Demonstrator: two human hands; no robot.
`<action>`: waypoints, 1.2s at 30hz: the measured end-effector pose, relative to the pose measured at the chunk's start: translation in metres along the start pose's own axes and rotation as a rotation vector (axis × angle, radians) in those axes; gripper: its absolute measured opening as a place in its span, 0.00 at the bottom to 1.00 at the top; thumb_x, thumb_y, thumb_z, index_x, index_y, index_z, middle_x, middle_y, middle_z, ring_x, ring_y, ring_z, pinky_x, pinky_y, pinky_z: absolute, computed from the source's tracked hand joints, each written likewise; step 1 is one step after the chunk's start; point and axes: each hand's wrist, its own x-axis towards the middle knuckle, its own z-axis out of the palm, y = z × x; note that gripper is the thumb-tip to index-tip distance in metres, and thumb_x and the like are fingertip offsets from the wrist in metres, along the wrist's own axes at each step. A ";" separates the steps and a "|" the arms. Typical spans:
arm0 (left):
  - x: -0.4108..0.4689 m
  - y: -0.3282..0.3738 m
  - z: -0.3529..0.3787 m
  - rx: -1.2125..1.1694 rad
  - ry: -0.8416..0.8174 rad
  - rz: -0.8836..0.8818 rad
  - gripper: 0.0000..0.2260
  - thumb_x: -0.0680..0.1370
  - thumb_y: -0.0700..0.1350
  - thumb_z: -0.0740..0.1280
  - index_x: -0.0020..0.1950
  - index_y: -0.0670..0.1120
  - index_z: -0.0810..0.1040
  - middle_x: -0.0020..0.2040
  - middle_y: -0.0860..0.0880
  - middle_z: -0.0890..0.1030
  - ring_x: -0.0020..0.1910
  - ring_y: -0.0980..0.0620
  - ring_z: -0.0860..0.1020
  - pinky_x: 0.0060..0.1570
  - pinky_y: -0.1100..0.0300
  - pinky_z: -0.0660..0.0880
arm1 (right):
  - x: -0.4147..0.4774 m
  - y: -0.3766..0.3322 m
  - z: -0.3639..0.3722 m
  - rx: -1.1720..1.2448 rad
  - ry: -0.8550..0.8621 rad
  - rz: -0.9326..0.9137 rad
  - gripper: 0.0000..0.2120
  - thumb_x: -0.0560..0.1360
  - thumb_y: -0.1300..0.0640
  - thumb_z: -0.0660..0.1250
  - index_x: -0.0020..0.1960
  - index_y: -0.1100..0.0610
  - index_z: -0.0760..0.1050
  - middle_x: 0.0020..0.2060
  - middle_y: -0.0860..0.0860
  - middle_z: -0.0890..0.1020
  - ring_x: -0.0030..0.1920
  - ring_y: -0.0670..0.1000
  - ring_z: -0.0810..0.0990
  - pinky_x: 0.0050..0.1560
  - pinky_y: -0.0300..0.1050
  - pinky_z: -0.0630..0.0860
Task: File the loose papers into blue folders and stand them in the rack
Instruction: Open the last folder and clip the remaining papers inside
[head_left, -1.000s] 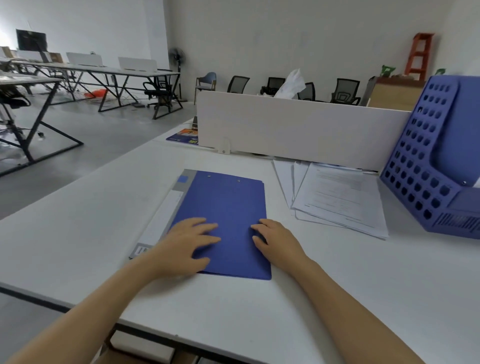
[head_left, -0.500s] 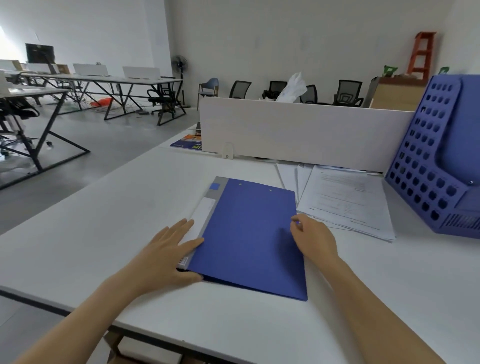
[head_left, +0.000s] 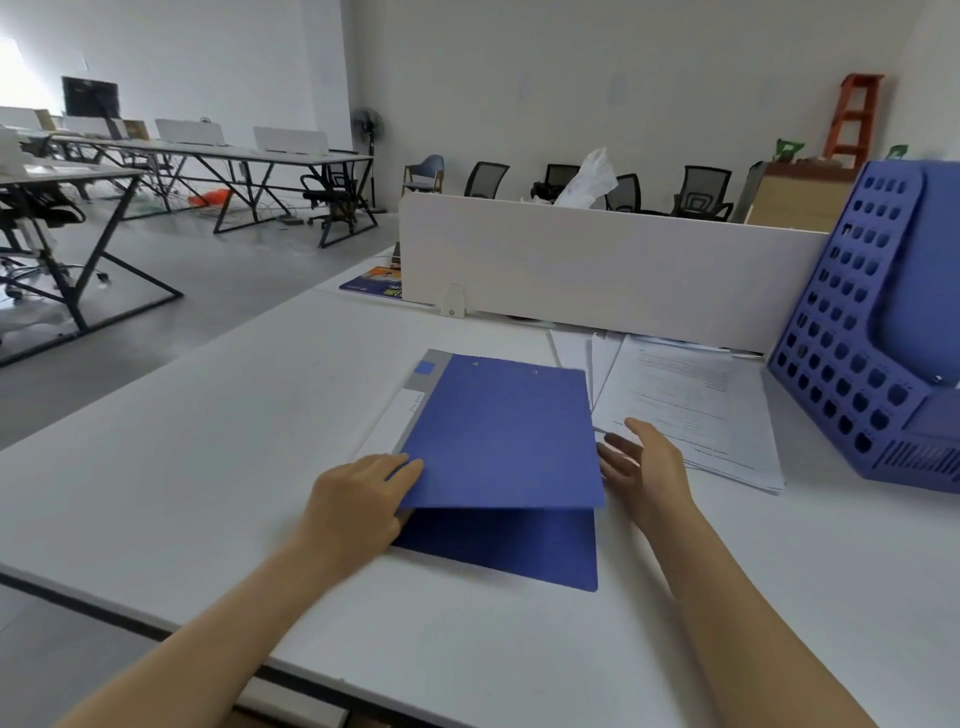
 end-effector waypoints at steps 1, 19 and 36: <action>-0.001 0.000 -0.001 -0.041 0.071 -0.065 0.12 0.66 0.44 0.59 0.48 0.48 0.74 0.35 0.49 0.85 0.33 0.51 0.82 0.23 0.67 0.73 | 0.001 0.000 -0.001 0.029 0.005 -0.014 0.12 0.79 0.58 0.58 0.62 0.59 0.68 0.50 0.57 0.75 0.51 0.57 0.76 0.52 0.49 0.75; -0.008 -0.029 -0.021 -0.016 0.276 -1.000 0.30 0.73 0.37 0.66 0.73 0.37 0.59 0.74 0.32 0.50 0.74 0.32 0.48 0.69 0.38 0.51 | -0.024 0.054 0.022 -1.754 -0.544 -0.643 0.26 0.79 0.45 0.53 0.75 0.50 0.54 0.76 0.51 0.51 0.76 0.53 0.45 0.75 0.49 0.47; 0.039 -0.025 -0.037 0.180 -0.620 -0.682 0.16 0.79 0.54 0.54 0.41 0.45 0.73 0.43 0.48 0.76 0.45 0.48 0.74 0.41 0.59 0.68 | -0.021 0.048 0.027 -1.950 -0.315 -0.979 0.18 0.80 0.47 0.51 0.60 0.56 0.72 0.51 0.52 0.78 0.52 0.53 0.76 0.46 0.44 0.70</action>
